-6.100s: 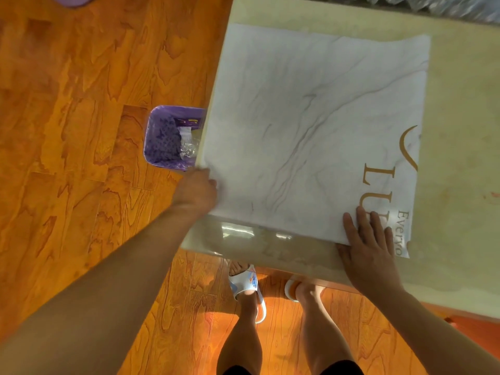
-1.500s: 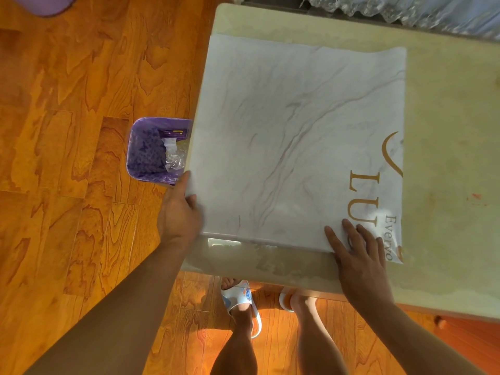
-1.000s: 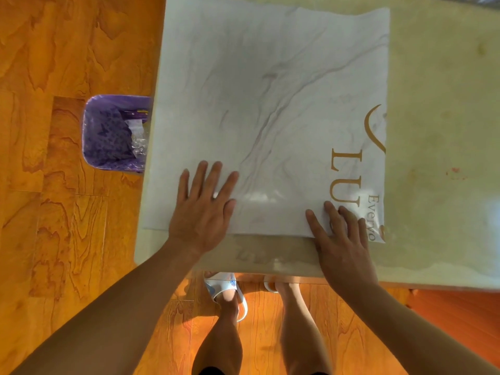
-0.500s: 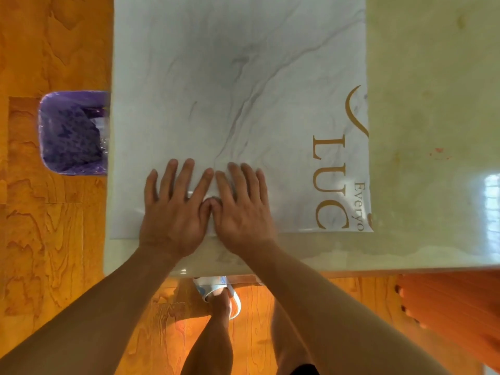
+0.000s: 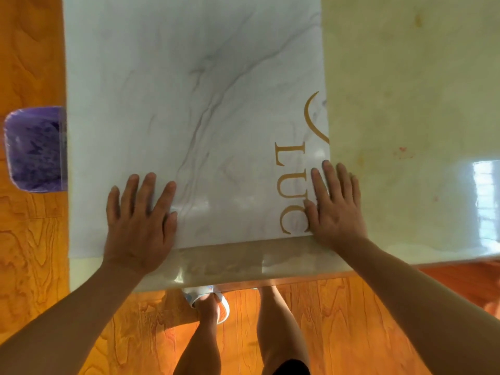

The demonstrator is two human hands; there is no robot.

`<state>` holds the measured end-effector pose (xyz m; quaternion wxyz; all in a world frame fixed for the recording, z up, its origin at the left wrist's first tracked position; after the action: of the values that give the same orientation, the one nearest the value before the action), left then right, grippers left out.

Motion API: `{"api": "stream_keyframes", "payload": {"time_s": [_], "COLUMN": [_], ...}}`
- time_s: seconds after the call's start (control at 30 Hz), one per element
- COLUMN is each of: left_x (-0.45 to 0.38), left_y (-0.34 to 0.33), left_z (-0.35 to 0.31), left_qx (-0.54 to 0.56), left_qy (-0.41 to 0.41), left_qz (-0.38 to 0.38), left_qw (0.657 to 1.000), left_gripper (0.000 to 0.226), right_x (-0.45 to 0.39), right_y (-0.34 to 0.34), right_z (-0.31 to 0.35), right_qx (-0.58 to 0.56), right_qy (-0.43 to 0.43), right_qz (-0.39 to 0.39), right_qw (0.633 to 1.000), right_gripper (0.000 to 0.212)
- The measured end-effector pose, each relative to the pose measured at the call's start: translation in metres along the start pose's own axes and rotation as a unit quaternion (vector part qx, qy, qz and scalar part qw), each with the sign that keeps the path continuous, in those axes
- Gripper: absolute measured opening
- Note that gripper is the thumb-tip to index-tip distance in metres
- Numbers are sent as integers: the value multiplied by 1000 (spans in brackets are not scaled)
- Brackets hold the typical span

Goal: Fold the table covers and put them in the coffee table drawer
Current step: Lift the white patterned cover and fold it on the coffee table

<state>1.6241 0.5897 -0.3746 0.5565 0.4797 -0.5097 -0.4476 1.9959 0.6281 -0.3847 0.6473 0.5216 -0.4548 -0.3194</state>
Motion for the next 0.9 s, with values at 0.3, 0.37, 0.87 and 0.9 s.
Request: {"api": "stream_keyframes", "payload": {"time_s": [0.3, 0.37, 0.87, 0.9], "left_x": [-21, -24, -21, -21], "left_y": [19, 0, -14, -13], "left_z": [-188, -198, -201, -201], "left_qx": [106, 78, 55, 54], "left_qy": [-180, -199, -202, -203], "left_qz": [30, 42, 29, 32], "left_qw": [977, 976, 977, 977], "left_gripper": [57, 59, 73, 72], "right_x": [0, -10, -343, -351], "right_y": [1, 12, 101, 107], "right_z": [-4, -5, -106, -110], "right_qx": [-18, -9, 55, 56], "right_qy": [17, 36, 106, 98], "right_qz": [1, -30, -165, -172], "right_qw": [1000, 999, 979, 979], "right_gripper": [69, 57, 48, 47]}}
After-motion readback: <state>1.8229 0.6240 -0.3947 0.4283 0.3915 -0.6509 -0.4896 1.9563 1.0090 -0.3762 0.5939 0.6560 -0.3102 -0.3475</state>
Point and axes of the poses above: each hand's wrist, its own x-axis away from the middle knuckle, its own y-axis out of the back of the hand, z = x × y, the point moved 6 cm from there along -x, towards the middle knuckle, and after that the axes turned 12 degrees about y, right-handed, at the moved point
